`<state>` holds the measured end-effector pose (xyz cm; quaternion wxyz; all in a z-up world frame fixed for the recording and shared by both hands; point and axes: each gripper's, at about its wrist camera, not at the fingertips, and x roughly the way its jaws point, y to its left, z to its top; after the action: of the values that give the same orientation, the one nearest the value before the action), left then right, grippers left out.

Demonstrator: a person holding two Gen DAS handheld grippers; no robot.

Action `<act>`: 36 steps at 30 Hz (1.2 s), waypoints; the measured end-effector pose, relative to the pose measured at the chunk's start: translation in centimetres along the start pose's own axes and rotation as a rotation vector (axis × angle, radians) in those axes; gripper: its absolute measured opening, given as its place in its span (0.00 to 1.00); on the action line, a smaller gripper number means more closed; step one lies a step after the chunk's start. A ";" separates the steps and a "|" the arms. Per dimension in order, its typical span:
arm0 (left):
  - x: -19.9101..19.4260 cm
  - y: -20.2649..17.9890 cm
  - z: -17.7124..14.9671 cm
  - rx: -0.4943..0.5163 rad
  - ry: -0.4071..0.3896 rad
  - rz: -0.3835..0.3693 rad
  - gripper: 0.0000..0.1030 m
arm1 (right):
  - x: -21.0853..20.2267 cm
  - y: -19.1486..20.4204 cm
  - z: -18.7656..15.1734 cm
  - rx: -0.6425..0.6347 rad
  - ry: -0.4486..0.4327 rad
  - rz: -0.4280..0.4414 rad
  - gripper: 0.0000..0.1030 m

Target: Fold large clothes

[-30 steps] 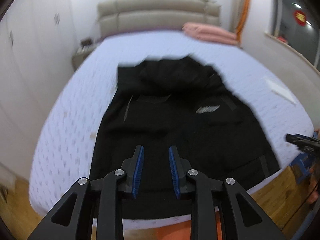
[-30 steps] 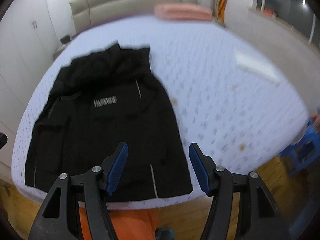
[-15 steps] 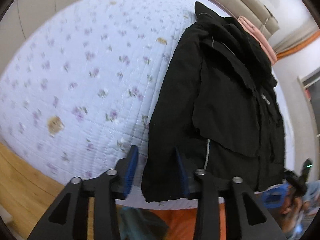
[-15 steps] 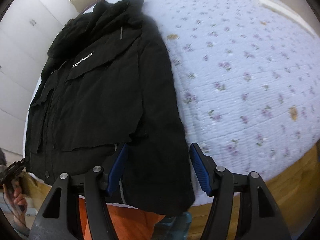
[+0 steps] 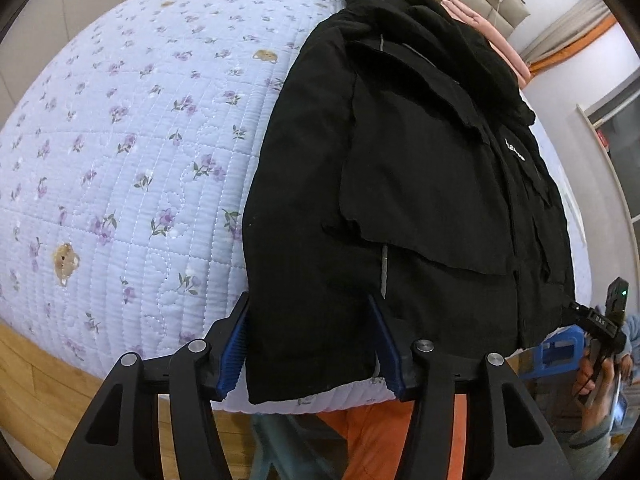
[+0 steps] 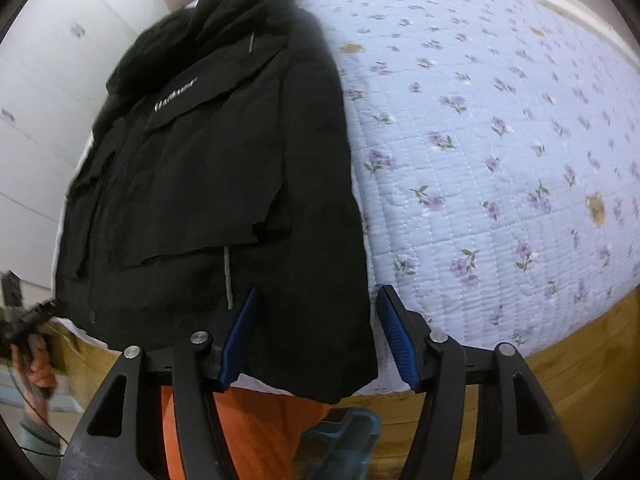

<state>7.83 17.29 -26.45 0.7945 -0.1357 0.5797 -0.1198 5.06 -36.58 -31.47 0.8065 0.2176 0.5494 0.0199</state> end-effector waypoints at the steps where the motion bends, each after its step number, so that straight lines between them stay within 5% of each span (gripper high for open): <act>1: 0.0 0.1 0.0 -0.005 -0.003 -0.002 0.55 | 0.0 -0.1 -0.1 0.001 0.002 0.015 0.63; 3: 0.0 -0.4 -0.1 0.004 -0.011 0.030 0.48 | -0.2 0.4 -0.3 -0.016 0.003 0.038 0.57; 4: -0.2 -0.8 -0.2 0.023 -0.020 0.059 0.22 | -0.3 1.1 -0.5 -0.036 0.005 0.032 0.50; 5: -0.5 -1.1 -0.2 0.031 -0.033 0.063 0.13 | -0.4 1.7 -0.6 -0.056 0.002 0.003 0.36; 6: -0.9 -1.3 -0.2 0.021 -0.048 0.053 0.11 | -0.6 2.2 -0.6 -0.071 -0.004 -0.011 0.20; 7: -1.4 -1.5 -0.1 0.013 -0.063 0.050 0.09 | -1.0 2.5 -0.7 -0.074 -0.014 -0.010 0.17; 15: -7.7 -4.3 3.3 0.026 -0.243 0.011 0.08 | -8.1 6.4 1.8 -0.176 -0.155 -0.089 0.10; 20: -7.4 -5.5 7.9 0.016 -0.285 0.012 0.08 | -9.0 8.2 6.0 -0.239 -0.192 -0.126 0.10; 29: -0.6 -6.5 17.4 0.020 -0.258 0.023 0.08 | -3.0 9.3 16.0 -0.309 -0.072 -0.096 0.10; 36: -3.2 -6.9 23.0 -0.040 -0.250 0.007 0.08 | -4.2 10.9 23.7 -0.276 -0.034 -0.150 0.09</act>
<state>28.62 13.75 -14.50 0.8582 -0.1635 0.4787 -0.0874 26.87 -35.67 -16.59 0.8370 0.0632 0.5426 0.0314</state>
